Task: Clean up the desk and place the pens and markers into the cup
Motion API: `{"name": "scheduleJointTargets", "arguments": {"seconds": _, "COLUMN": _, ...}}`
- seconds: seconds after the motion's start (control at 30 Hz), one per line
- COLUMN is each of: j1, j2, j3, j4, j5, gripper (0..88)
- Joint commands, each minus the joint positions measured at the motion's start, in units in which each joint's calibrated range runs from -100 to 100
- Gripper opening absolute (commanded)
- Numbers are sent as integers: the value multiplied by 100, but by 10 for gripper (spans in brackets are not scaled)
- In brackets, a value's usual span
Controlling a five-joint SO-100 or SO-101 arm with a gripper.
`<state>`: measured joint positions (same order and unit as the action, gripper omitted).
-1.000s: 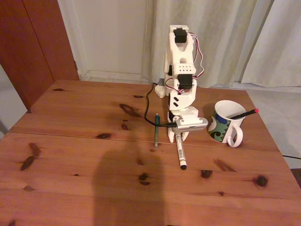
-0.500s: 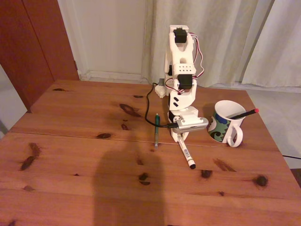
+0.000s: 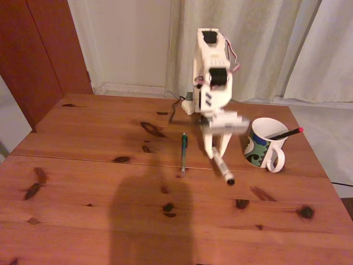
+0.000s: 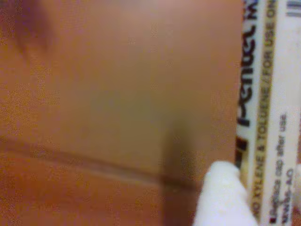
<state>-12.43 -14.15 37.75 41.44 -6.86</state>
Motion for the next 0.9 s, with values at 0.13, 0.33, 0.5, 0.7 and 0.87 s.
{"name": "scheduleJointTargets", "arguments": {"seconds": 0.13, "j1": -482, "j2": -1700, "j3": 256, "j4": -888, "j5": -849, "gripper": 8}}
{"name": "scheduleJointTargets", "arguments": {"seconds": 0.33, "j1": -739, "j2": -1924, "j3": 788, "j4": -2556, "j5": -1163, "gripper": 7}}
{"name": "scheduleJointTargets", "arguments": {"seconds": 0.5, "j1": -892, "j2": -1940, "j3": 1040, "j4": -3141, "j5": -1331, "gripper": 7}}
{"name": "scheduleJointTargets", "arguments": {"seconds": 0.7, "j1": -1222, "j2": -1990, "j3": 1320, "j4": -3176, "j5": -1446, "gripper": 7}}
{"name": "scheduleJointTargets", "arguments": {"seconds": 0.87, "j1": -1576, "j2": -2561, "j3": 1789, "j4": -3176, "j5": -1446, "gripper": 7}}
